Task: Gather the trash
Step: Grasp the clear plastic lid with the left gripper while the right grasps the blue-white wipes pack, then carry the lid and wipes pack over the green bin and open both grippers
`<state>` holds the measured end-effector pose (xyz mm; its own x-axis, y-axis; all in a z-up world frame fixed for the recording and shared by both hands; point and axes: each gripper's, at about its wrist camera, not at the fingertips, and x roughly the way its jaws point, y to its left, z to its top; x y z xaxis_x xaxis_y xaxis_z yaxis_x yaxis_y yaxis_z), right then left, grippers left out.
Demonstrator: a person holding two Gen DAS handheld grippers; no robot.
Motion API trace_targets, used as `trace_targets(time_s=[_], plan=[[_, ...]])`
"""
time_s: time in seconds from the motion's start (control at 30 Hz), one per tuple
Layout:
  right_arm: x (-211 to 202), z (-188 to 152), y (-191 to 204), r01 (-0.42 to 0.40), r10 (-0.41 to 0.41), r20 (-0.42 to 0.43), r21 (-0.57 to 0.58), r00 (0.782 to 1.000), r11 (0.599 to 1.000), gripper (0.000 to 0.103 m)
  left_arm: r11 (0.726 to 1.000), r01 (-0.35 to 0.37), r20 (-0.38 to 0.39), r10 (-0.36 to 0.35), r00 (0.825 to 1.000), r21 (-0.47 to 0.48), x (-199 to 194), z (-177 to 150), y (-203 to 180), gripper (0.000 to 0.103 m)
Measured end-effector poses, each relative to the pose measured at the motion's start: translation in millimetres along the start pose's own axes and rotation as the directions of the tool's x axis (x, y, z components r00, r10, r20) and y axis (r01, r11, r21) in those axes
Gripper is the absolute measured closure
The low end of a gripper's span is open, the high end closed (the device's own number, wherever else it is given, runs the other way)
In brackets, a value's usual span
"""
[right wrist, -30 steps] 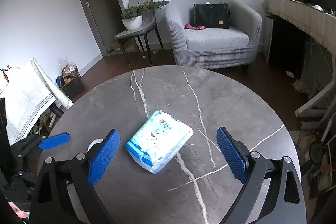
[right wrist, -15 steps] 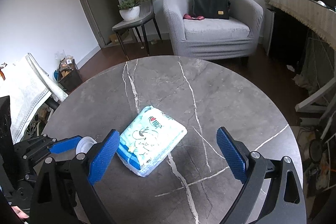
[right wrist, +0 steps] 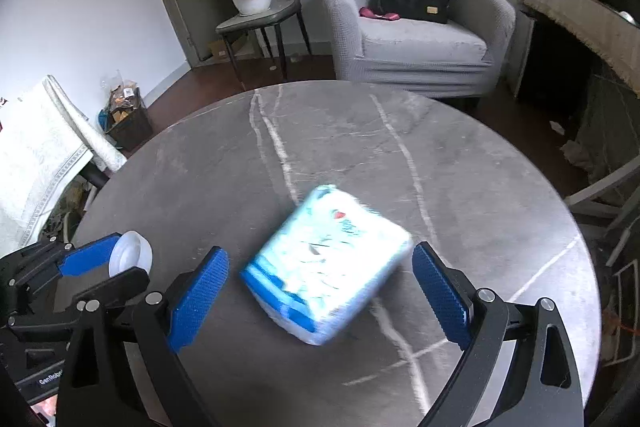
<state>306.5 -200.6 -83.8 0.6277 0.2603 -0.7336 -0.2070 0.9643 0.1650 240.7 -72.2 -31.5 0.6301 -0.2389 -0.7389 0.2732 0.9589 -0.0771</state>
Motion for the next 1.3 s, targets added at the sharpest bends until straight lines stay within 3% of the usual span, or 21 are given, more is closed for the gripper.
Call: trace_targets(time_s=[0.13,0.23,0.27,0.33,0.43,0.63,0.97,1.3], plan=[[7.1,2.1,15.4,0.020,-0.020,-0.015,-0.035,1.000,0.999,0.009,1.000,-0.011,0.014,0.011,1.000,-0.019,-10.8,-7.9,16.2,0.061],[13.6,0.7,31.3,0.034,-0.036,-0.030,-0.081,0.999,0.996,0.010,0.999,-0.018,0.077,0.020,0.997,-0.027,-28.0,-11.9,28.9,0.061],[15.4,-0.2,36.2,0.041,-0.045,-0.035,-0.098,0.998,0.994,0.012,0.999,-0.034,0.093,0.036,0.995,-0.027,-33.5,-13.0,32.5,0.061],[17.7,-2.8,48.8,0.064,-0.071,-0.041,-0.139,0.997,0.988,0.027,0.998,-0.036,0.130,0.042,0.991,-0.043,-45.9,-13.8,42.1,0.061],[18.2,-5.1,63.4,0.070,-0.079,-0.042,-0.174,0.996,0.982,0.037,0.996,-0.035,0.158,0.048,0.986,-0.081,-61.5,-18.0,61.0,0.061],[16.4,-12.2,88.8,0.057,-0.065,-0.032,-0.201,0.997,0.978,0.049,0.989,-0.053,0.146,0.073,0.987,-0.137,-84.2,-36.0,90.3,0.061],[-4.6,-32.0,143.8,-0.005,0.011,0.021,-0.235,1.000,0.972,0.050,0.973,-0.129,0.140,0.157,0.978,-0.191,-122.8,-77.4,125.3,0.061],[-32.9,-45.9,193.2,-0.130,0.148,0.059,-0.234,0.987,0.963,0.050,0.958,-0.167,0.009,0.174,0.985,-0.232,-116.3,-128.9,156.3,0.061]])
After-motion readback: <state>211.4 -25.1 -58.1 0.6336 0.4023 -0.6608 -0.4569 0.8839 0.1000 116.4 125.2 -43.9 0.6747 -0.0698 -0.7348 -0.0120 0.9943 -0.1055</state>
